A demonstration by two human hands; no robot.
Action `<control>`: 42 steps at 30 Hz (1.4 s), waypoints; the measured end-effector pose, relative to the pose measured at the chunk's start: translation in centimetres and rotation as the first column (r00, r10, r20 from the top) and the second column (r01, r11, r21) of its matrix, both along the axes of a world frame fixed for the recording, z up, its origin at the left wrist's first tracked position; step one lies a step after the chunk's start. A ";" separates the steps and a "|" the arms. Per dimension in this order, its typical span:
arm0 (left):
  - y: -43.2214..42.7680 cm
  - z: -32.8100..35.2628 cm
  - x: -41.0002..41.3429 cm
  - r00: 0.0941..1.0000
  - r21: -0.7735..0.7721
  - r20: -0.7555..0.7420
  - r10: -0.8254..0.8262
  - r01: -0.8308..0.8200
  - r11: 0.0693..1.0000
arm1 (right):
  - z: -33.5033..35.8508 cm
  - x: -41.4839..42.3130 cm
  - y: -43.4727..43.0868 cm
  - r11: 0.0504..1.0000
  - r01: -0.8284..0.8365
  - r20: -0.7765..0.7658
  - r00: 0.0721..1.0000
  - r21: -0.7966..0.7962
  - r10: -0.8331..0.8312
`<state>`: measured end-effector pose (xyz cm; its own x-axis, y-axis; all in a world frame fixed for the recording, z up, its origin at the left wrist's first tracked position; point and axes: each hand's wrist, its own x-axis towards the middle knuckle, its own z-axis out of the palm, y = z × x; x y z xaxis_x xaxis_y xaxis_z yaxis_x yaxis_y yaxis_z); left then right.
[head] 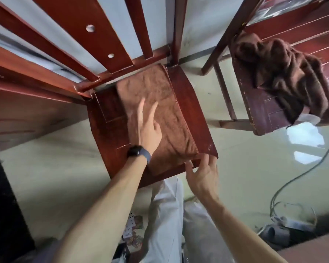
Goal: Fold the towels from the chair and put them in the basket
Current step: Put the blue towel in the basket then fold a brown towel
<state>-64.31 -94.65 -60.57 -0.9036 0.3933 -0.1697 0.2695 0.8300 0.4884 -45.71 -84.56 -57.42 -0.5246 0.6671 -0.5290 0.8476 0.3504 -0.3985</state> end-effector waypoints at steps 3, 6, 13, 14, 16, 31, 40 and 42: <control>-3.3 0.2 7.1 0.889 -0.004 0.091 0.448 -0.450 0.893 | -0.8 -0.5 3.0 0.993 0.012 0.033 0.999 -0.120 -0.008; -5.1 0.9 12.0 0.673 -0.158 0.267 0.690 -0.676 0.720 | -1.5 -1.6 4.5 0.975 0.036 0.083 0.996 -0.219 -0.018; -5.8 0.4 13.8 0.536 -0.199 0.472 0.700 -0.709 0.677 | -1.9 -1.6 5.7 0.933 0.099 0.163 0.986 -0.345 -0.045; -5.9 0.6 13.8 0.518 -0.184 0.497 0.696 -0.721 0.668 | -1.7 -1.2 5.7 0.909 0.144 0.141 0.985 -0.390 -0.096; -6.0 1.3 14.0 0.458 -0.113 0.582 0.672 -0.772 0.625 | -1.2 -0.6 5.6 0.839 0.226 0.106 0.974 -0.495 -0.199; -10.3 9.3 24.3 0.321 -0.021 0.817 0.479 -0.814 0.580 | 6.4 11.5 2.0 0.858 0.062 0.004 0.998 -0.510 -0.070; -12.7 10.6 19.1 0.728 -0.061 0.645 0.232 -0.253 0.965 | 7.2 7.4 3.1 0.910 -0.346 -0.119 0.938 -0.227 0.327; -12.6 10.5 16.1 0.861 -0.108 0.480 0.170 -0.134 0.985 | 7.0 4.6 4.2 0.895 -0.422 -0.166 0.902 -0.142 0.399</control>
<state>-48.26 -107.24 -50.08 -0.7468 0.2292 -0.6243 -0.1190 0.8775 0.4645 -41.13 -80.38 -50.41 -0.8036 0.2831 -0.5235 0.5794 0.5730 -0.5796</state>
